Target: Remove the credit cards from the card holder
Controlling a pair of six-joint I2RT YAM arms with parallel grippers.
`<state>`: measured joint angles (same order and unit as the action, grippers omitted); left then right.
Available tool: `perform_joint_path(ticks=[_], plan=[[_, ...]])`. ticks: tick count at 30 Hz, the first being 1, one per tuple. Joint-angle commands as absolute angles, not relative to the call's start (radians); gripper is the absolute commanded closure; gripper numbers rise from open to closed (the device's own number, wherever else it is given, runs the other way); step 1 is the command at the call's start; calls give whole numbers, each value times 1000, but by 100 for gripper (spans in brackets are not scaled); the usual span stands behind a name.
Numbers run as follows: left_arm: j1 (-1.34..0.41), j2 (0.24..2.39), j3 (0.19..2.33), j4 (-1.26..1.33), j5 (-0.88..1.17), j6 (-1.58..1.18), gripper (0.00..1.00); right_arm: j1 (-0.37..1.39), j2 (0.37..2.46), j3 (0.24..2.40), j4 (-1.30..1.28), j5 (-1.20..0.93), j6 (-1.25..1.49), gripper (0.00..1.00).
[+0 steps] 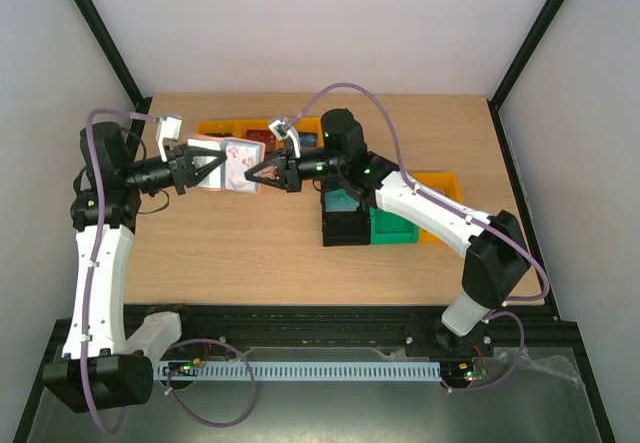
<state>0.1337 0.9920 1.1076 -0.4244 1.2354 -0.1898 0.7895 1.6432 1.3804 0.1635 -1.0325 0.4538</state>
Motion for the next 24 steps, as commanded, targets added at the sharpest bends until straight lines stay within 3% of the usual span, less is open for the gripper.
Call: perform_joint_path(ticks=[1, 7, 11, 17, 19, 24], plan=[[116, 987, 1172, -526, 1415, -163, 98, 791, 1615, 1397, 287, -1015, 460, 98], [71, 981, 1126, -535, 1218, -140, 93, 794, 1640, 1416, 319, -1044, 512, 98], [45, 984, 1124, -537, 1155, -128, 83, 811, 1637, 1431, 316, -1031, 513, 98], [16, 988, 1087, -499, 1155, -159, 82, 854, 1671, 1510, 197, -960, 439, 98], [11, 987, 1078, -491, 1177, -164, 83, 859, 1685, 1532, 172, -905, 443, 98], [6, 988, 1069, -479, 1198, -173, 98, 858, 1717, 1577, 151, -760, 497, 98]])
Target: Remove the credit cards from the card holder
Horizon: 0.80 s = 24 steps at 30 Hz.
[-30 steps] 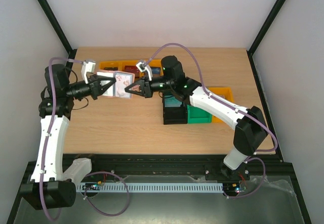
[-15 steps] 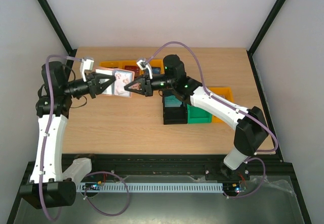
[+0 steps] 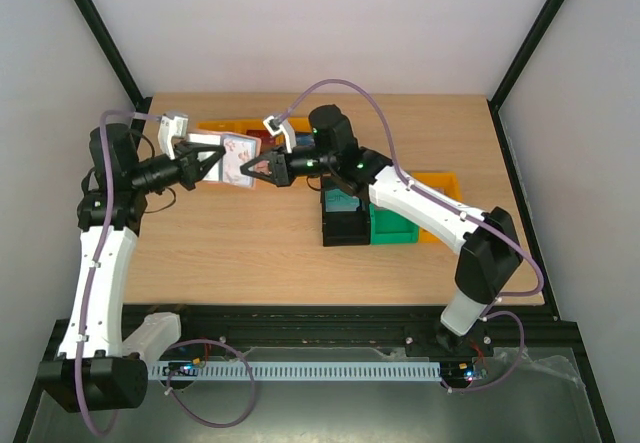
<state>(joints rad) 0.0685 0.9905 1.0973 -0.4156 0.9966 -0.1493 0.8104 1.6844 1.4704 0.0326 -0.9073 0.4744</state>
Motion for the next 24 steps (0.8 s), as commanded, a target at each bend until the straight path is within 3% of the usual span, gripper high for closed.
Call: perform_joint_path(ticks=[1, 11, 14, 24], plan=[[7, 986, 1070, -478, 1207, -173, 98, 858, 1724, 1578, 152, -756, 503, 98], [86, 983, 1089, -477, 1120, -184, 98, 789, 1644, 1474, 156, -842, 467, 93], [91, 988, 1098, -477, 1097, -186, 98, 787, 1612, 1450, 144, -865, 436, 98], [107, 978, 1120, -528, 1099, -127, 98, 756, 1549, 1448, 69, -890, 368, 98]])
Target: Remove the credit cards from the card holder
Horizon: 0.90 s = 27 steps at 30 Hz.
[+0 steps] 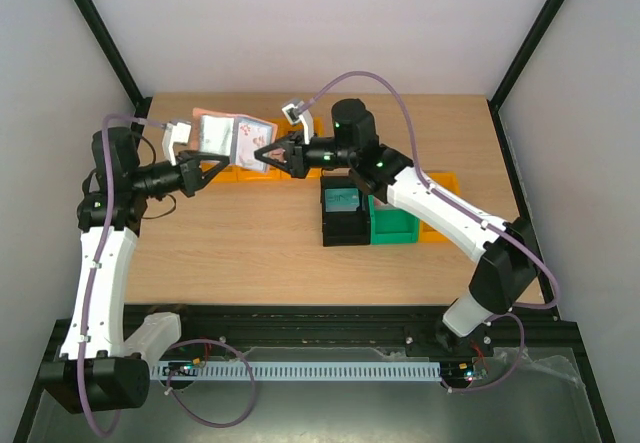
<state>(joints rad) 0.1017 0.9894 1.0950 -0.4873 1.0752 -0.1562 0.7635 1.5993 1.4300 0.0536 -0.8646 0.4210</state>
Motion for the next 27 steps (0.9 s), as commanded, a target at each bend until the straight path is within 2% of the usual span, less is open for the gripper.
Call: perform_joint_path(ticks=[1, 3, 5, 8, 14, 17, 20, 23, 27], plan=[[107, 976, 1120, -533, 1089, -119, 98, 755, 1545, 1449, 61, -907, 357, 98], [106, 974, 1118, -548, 1071, -104, 97, 756, 1535, 1442, 54, -937, 341, 98], [105, 973, 1118, -550, 1052, -105, 91, 756, 1520, 1440, 40, -946, 320, 98], [107, 976, 1122, -554, 1026, -106, 75, 756, 1497, 1440, 4, -935, 279, 98], [110, 979, 1126, -568, 1068, -80, 31, 756, 1473, 1423, -36, -980, 225, 98], [110, 980, 1134, -582, 1068, -64, 19, 758, 1469, 1416, -66, -1004, 187, 98], [110, 984, 1138, -594, 1123, -43, 14, 757, 1465, 1412, -82, -1020, 172, 98], [107, 986, 1138, -580, 1177, -64, 13, 761, 1475, 1404, -60, -1037, 181, 98], [96, 987, 1132, -567, 1200, -80, 20, 776, 1500, 1403, -11, -1058, 211, 98]])
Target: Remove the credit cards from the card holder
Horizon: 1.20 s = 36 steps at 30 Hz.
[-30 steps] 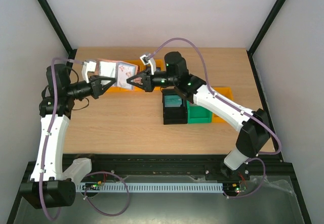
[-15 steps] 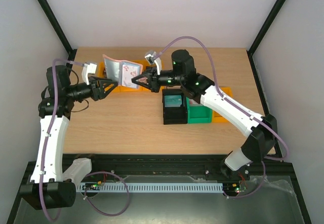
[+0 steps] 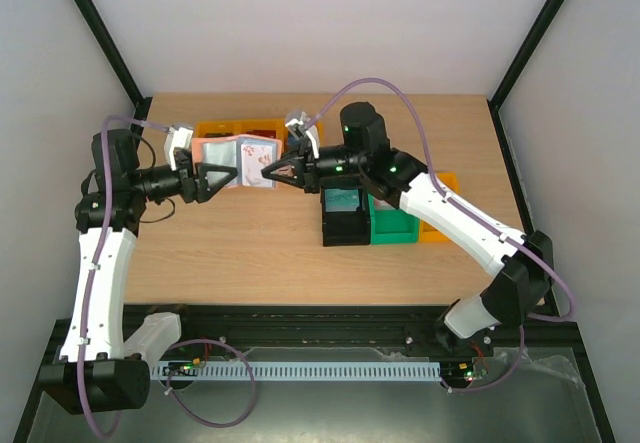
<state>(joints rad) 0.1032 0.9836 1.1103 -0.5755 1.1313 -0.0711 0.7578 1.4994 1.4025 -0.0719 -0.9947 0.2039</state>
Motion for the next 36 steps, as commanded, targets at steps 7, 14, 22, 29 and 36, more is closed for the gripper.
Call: perform_joint_path(ticks=[7, 14, 22, 29, 36], plan=[[90, 979, 1109, -550, 1249, -86, 88, 779, 1539, 1388, 126, -1086, 311, 96], [104, 979, 1118, -560, 1316, -74, 98, 776, 1523, 1346, 143, -1043, 304, 67], [108, 975, 1132, -609, 1332, -13, 98, 749, 1483, 1302, 174, -1052, 309, 55], [110, 975, 1131, -616, 1331, -10, 98, 747, 1473, 1264, 258, -1099, 374, 87], [112, 971, 1125, -620, 1335, -11, 98, 747, 1480, 1254, 302, -1095, 429, 98]])
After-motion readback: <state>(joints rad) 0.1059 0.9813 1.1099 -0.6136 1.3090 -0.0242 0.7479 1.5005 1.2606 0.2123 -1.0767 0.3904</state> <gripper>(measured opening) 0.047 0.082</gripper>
